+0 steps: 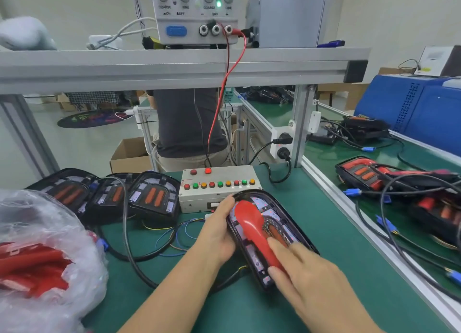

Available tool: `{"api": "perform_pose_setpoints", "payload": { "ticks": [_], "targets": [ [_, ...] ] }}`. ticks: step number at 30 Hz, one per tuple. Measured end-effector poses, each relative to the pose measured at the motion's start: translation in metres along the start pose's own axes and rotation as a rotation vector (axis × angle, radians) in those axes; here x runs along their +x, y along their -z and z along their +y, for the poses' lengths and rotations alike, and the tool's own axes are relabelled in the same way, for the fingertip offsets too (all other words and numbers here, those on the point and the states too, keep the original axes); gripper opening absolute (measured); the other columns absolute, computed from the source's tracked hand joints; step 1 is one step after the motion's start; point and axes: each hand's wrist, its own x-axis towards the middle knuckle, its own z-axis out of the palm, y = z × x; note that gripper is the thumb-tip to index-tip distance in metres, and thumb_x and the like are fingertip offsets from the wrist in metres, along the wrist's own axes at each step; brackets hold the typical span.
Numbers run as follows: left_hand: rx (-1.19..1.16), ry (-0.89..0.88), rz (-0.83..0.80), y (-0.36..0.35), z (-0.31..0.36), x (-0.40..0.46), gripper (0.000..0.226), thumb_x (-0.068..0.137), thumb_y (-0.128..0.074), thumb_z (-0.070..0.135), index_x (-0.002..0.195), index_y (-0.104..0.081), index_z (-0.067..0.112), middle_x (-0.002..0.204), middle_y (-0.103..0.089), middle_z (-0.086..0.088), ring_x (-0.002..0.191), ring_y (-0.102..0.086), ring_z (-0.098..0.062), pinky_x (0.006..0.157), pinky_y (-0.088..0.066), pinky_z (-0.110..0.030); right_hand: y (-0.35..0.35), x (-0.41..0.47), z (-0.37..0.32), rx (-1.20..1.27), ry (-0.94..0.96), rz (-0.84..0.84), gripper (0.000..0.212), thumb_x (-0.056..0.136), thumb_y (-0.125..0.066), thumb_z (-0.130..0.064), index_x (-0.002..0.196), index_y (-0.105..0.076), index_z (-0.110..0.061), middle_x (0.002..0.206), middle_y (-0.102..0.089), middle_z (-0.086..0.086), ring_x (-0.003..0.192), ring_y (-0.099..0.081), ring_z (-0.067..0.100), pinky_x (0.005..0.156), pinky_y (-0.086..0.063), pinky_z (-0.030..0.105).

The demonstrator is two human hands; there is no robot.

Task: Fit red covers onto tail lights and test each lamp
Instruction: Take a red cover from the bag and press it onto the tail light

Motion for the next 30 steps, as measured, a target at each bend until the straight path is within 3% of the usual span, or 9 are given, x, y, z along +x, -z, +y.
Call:
{"api": "perform_pose_setpoints", "payload": {
  "ticks": [4,7,9,13,18,22,25,27,30],
  "targets": [
    [-0.083,-0.018,0.028,0.002,-0.005,-0.011,0.046,0.092,-0.053,0.046,0.108,-0.067,0.004,0.098,-0.073,-0.018,0.077,-0.072,-0.027,0.064,-0.056,-0.036,-0.015,0.001,-0.016,-0.056,-0.005,0.035,0.045,0.075,-0.044,-0.036,0.089,-0.08,-0.015,0.063,-0.063,0.0,0.045,-0.059,0.016,0.029,-0.034,0.018],
    [-0.124,-0.011,0.025,0.001,-0.006,-0.017,0.053,0.091,-0.052,0.05,0.117,-0.063,0.004,0.103,-0.071,-0.02,0.087,-0.071,-0.03,0.064,-0.056,-0.037,-0.02,0.005,-0.019,-0.088,0.001,0.072,0.031,0.065,-0.077,-0.033,0.088,-0.08,-0.013,0.063,-0.064,0.001,0.046,-0.061,0.016,0.029,-0.035,0.019],
    [-0.139,-0.022,0.032,0.001,-0.008,-0.018,0.053,0.092,-0.052,0.049,0.12,-0.061,0.005,0.105,-0.071,-0.02,0.093,-0.069,-0.032,0.073,-0.055,-0.04,-0.024,0.006,-0.021,-0.092,-0.017,0.051,0.052,0.042,-0.096,-0.031,0.087,-0.08,-0.01,0.062,-0.064,0.003,0.045,-0.061,0.016,0.027,-0.035,0.019],
    [-0.182,-0.034,-0.013,0.002,-0.012,-0.019,0.052,0.092,-0.052,0.047,0.121,-0.061,0.006,0.107,-0.07,-0.019,0.096,-0.069,-0.032,0.075,-0.056,-0.041,-0.03,0.005,-0.025,-0.1,-0.046,0.035,0.062,0.032,-0.098,-0.03,0.086,-0.079,-0.006,0.062,-0.066,0.005,0.046,-0.062,0.017,0.027,-0.036,0.022],
    [-0.102,-0.225,-0.151,0.0,-0.018,-0.023,0.059,0.068,-0.07,0.008,0.125,-0.057,0.014,0.095,-0.074,-0.007,0.08,-0.071,-0.022,0.064,-0.058,-0.033,-0.036,0.006,-0.025,-0.093,-0.058,0.027,0.064,0.033,-0.099,-0.028,0.089,-0.079,-0.006,0.066,-0.066,0.007,0.043,-0.061,0.02,0.025,-0.037,0.023],
    [-0.087,-0.226,-0.119,0.001,-0.017,-0.022,0.052,0.074,-0.067,0.007,0.124,-0.058,0.016,0.105,-0.072,-0.012,0.085,-0.069,-0.025,0.075,-0.059,-0.04,-0.037,0.008,-0.02,-0.049,-0.02,0.039,0.061,0.038,-0.098,-0.028,0.092,-0.079,-0.007,0.069,-0.067,0.006,0.049,-0.065,0.019,0.029,-0.041,0.024],
    [-0.132,-0.139,-0.078,0.003,-0.013,-0.02,0.041,0.087,-0.06,0.028,0.124,-0.059,0.011,0.114,-0.068,-0.016,0.095,-0.068,-0.028,0.084,-0.055,-0.044,-0.037,0.002,-0.012,-0.035,0.013,0.078,0.049,0.055,-0.093,-0.024,0.098,-0.077,-0.006,0.074,-0.068,0.005,0.054,-0.066,0.02,0.031,-0.043,0.023],
    [-0.151,-0.073,-0.068,0.004,-0.009,-0.022,0.044,0.09,-0.055,0.039,0.117,-0.064,0.007,0.108,-0.07,-0.016,0.089,-0.071,-0.027,0.078,-0.055,-0.039,-0.035,-0.002,-0.008,-0.032,0.02,0.11,0.03,0.079,-0.068,-0.026,0.101,-0.077,-0.007,0.074,-0.066,0.004,0.053,-0.063,0.021,0.031,-0.042,0.024],
    [-0.115,-0.06,-0.094,0.001,-0.005,-0.023,0.05,0.076,-0.061,0.044,0.109,-0.068,0.006,0.105,-0.071,-0.016,0.086,-0.072,-0.027,0.066,-0.058,-0.034,-0.032,-0.004,-0.006,-0.001,-0.015,0.087,0.045,0.083,-0.042,-0.031,0.103,-0.076,-0.009,0.075,-0.065,0.004,0.052,-0.062,0.022,0.031,-0.042,0.024]
  ]
}}
